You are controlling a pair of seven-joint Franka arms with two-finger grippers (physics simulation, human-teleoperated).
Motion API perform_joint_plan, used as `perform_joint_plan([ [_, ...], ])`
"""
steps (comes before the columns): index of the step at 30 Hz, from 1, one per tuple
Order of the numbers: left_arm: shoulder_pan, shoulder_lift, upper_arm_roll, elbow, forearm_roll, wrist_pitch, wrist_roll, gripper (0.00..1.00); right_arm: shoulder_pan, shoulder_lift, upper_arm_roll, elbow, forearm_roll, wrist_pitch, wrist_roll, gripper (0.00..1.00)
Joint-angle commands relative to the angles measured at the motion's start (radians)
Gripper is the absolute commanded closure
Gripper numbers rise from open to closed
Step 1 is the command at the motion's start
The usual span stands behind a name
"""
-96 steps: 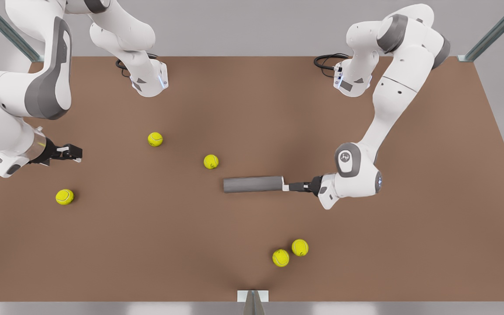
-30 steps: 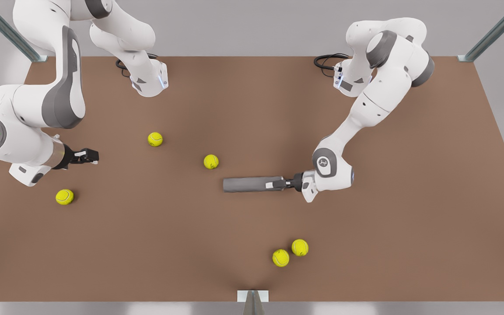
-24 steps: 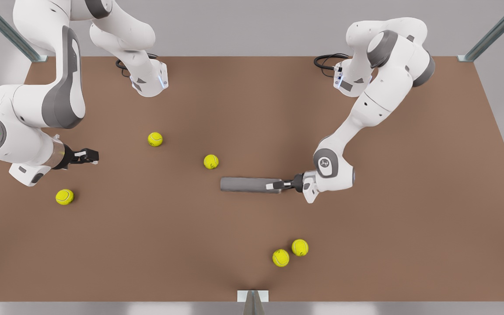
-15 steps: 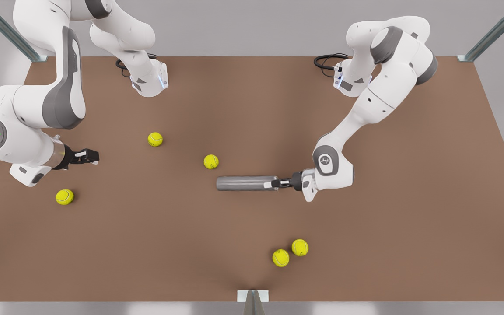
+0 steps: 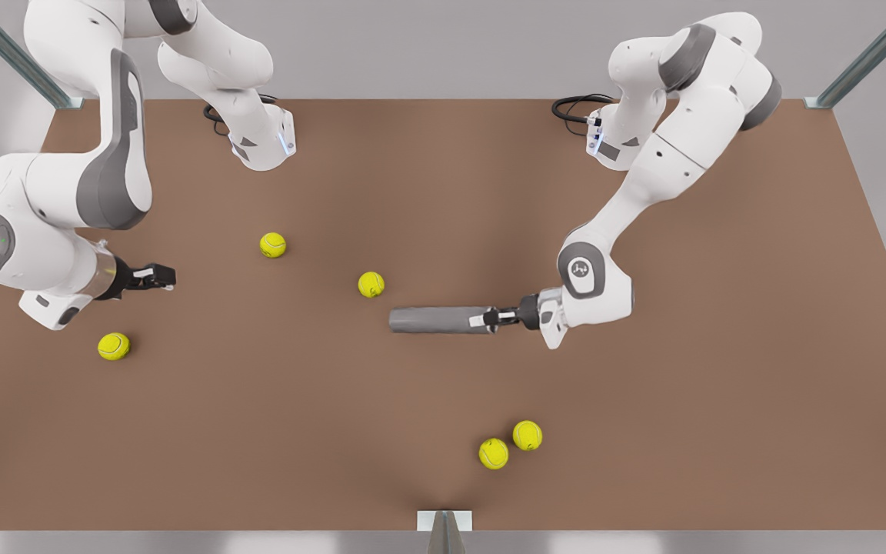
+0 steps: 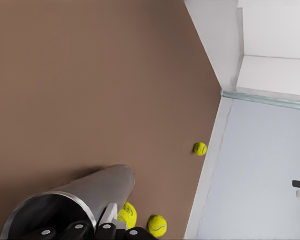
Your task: Put the tennis tube upright
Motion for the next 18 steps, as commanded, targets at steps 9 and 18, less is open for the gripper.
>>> perform_joint_plan([
  [9,0.023,-0.181,-0.006,-0.097,-0.023,-0.016,-0.163,0.79,0.000,0.002,0.000,-0.002,0.000,-0.002,0.000,0.00],
  [18,0.205,-0.430,-0.003,-0.230,0.329,-0.212,-0.398,0.79,0.000,0.011,0.000,0.011,0.000,-0.003,-0.002,0.00],
])
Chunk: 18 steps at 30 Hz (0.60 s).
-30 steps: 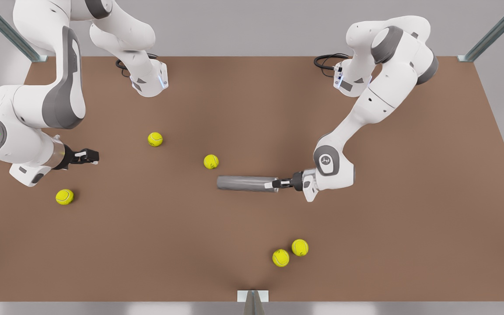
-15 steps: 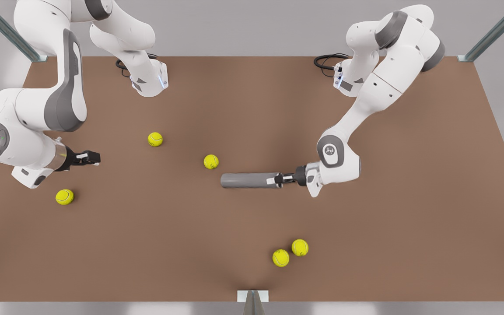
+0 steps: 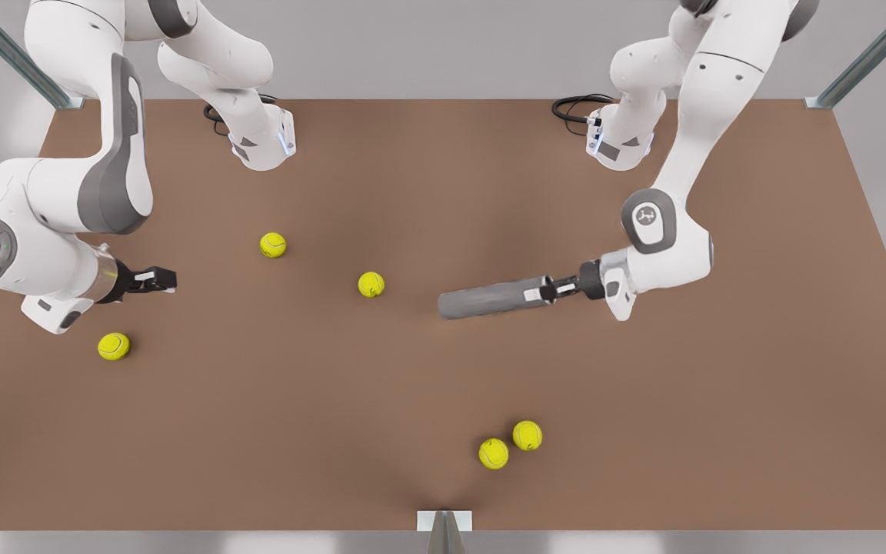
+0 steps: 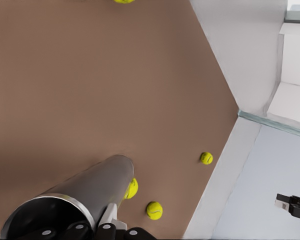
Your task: Put the tennis tube upright
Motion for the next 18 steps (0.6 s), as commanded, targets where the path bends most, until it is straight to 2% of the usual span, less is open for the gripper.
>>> perform_joint_plan([
  [1,-0.005,-0.010,0.000,-0.003,0.136,-0.002,0.000,0.79,0.000,0.000,0.000,0.000,-0.001,0.000,0.000,0.00],
  [5,0.041,-0.050,0.000,-0.003,0.326,-0.055,-0.095,0.79,0.000,0.000,0.002,0.000,0.001,0.000,0.000,0.00],
  [9,0.093,-0.146,0.000,0.002,0.573,-0.149,-0.218,0.79,0.001,0.002,0.002,-0.002,-0.001,0.000,-0.002,0.00],
  [18,0.083,-0.226,-0.027,0.015,0.950,-0.236,-0.442,0.79,0.000,0.002,0.000,-0.002,0.001,0.000,-0.005,0.00],
])
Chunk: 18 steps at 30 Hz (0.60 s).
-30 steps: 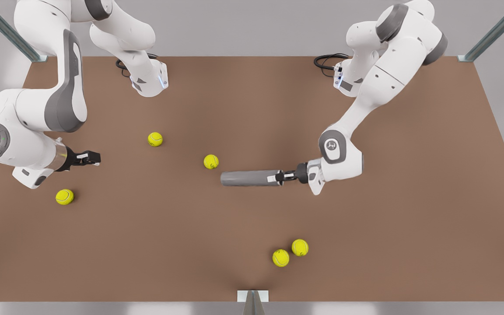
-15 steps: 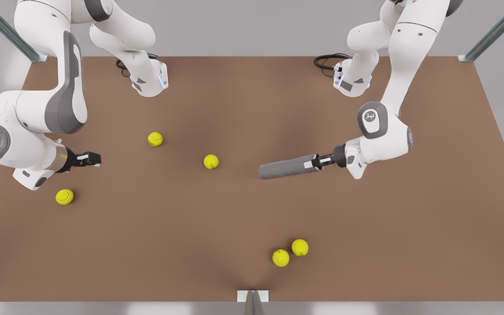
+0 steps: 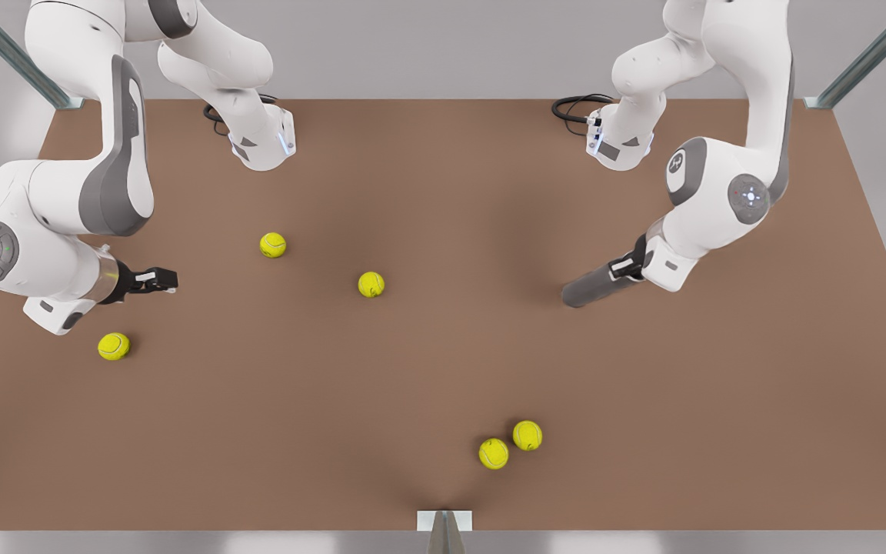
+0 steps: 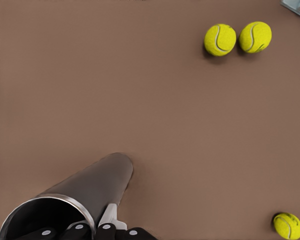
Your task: Put the tennis tube upright
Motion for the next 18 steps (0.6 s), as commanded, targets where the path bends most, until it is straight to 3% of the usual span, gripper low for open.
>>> perform_joint_plan([
  [1,-0.055,0.000,0.000,0.000,0.114,0.002,0.000,0.79,0.000,0.000,0.000,0.000,0.000,0.000,0.000,0.00],
  [6,-0.070,0.074,-0.005,0.021,0.242,0.003,-0.035,0.79,0.000,0.000,0.000,-0.003,0.000,0.000,0.000,0.00],
  [18,-0.079,0.111,-0.005,0.032,0.276,0.002,-0.055,0.79,0.002,0.001,0.002,-0.005,0.000,0.000,-0.002,0.00],
])
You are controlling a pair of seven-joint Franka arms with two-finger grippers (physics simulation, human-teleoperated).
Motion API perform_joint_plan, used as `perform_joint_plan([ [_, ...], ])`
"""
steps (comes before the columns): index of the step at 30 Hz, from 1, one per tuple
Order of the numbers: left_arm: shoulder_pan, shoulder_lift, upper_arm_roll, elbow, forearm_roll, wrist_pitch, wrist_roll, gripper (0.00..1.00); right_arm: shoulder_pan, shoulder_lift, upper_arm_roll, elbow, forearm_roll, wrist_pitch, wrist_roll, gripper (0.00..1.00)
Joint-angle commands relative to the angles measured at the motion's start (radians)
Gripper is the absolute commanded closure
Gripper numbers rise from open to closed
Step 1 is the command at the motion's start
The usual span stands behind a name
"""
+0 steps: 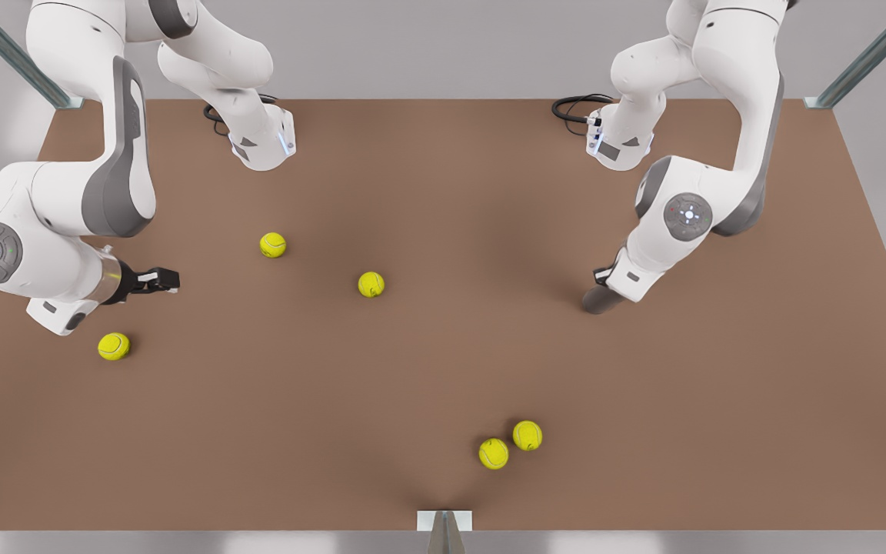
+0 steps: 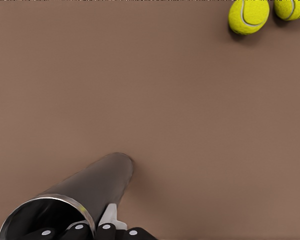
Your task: Put the tennis tube upright
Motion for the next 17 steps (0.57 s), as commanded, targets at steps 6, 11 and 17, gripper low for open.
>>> perform_joint_plan([
  [6,-0.002,0.002,0.000,0.042,-0.003,-0.048,0.008,0.00,0.000,0.000,0.000,0.000,0.002,0.000,0.000,0.00],
  [11,0.004,-0.035,-0.022,0.466,-0.004,-0.675,0.017,0.00,0.000,0.001,0.000,0.000,0.002,0.000,0.000,0.00],
  [17,0.126,-0.317,0.003,0.277,-0.119,-0.580,0.250,0.00,0.000,0.001,0.000,0.000,0.002,0.000,0.000,0.00],
])
